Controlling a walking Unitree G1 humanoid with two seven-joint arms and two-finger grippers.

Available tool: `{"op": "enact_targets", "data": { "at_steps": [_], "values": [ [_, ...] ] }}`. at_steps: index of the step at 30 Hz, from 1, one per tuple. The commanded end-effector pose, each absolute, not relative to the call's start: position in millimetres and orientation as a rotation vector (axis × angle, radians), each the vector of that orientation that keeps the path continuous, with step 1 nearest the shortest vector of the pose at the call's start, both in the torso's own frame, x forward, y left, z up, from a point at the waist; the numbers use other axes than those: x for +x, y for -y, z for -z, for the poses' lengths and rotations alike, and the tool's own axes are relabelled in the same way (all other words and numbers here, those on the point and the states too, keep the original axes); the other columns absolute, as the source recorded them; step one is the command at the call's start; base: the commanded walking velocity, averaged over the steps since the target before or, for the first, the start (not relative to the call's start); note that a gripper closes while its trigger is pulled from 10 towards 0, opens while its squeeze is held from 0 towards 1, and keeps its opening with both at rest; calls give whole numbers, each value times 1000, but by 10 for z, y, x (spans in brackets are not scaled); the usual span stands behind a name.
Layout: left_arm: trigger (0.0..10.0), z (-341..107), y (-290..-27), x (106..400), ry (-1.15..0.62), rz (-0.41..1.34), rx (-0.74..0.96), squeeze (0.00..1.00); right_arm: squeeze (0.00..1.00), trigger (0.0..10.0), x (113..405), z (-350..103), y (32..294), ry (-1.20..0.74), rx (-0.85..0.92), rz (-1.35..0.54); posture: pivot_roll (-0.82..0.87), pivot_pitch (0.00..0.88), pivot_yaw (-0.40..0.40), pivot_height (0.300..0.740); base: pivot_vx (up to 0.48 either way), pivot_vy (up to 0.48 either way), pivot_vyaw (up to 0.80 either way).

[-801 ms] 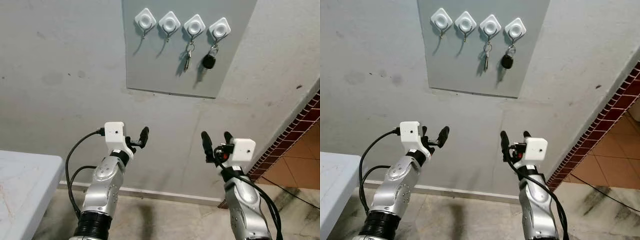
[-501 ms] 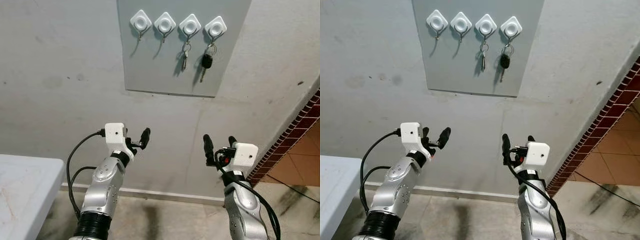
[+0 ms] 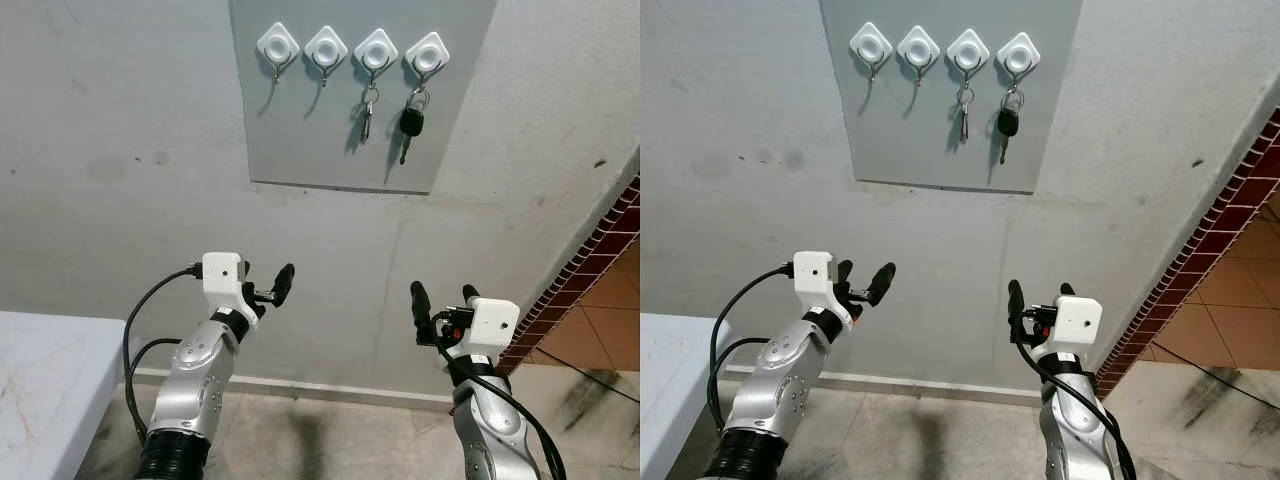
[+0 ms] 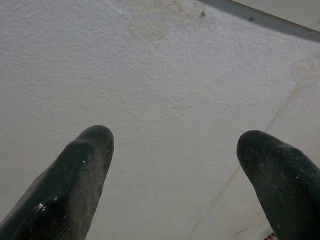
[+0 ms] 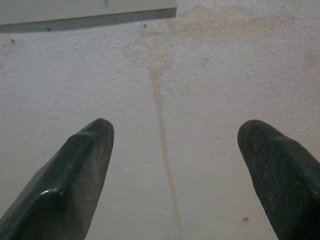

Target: Hang keys on a hook

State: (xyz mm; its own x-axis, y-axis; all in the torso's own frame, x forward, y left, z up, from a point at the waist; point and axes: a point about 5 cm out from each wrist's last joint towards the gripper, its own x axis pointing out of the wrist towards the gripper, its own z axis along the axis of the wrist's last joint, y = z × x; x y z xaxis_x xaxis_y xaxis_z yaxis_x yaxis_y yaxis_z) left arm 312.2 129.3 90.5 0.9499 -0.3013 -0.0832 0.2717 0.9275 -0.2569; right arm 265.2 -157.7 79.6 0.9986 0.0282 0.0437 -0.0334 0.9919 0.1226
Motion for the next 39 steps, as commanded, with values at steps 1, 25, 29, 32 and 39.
{"op": "enact_targets", "data": {
  "at_steps": [1,25,29,32,39],
  "values": [
    [10000,-925,-1320,3111,-101,281,-271,0,0,10000,2668,-846,1536,53,107,-58,34,0,17,740,0,0,0],
    [10000,-859,-1426,3011,-49,242,-151,0,0,10000,2622,-811,1613,38,-3,-69,48,0,-6,740,0,0,0],
    [10000,-922,-1383,3048,-24,268,-115,0,0,10000,2667,-841,1601,44,-4,-80,55,0,-9,740,0,0,800],
    [10000,-923,-1357,3060,-30,273,-121,0,0,10000,2680,-852,1592,48,-12,-85,57,0,-11,740,0,0,800],
    [10000,-931,-1329,3073,-38,256,-129,0,0,10000,2667,-837,1592,41,-18,-86,58,0,-15,740,0,0,800]
  ]
}}
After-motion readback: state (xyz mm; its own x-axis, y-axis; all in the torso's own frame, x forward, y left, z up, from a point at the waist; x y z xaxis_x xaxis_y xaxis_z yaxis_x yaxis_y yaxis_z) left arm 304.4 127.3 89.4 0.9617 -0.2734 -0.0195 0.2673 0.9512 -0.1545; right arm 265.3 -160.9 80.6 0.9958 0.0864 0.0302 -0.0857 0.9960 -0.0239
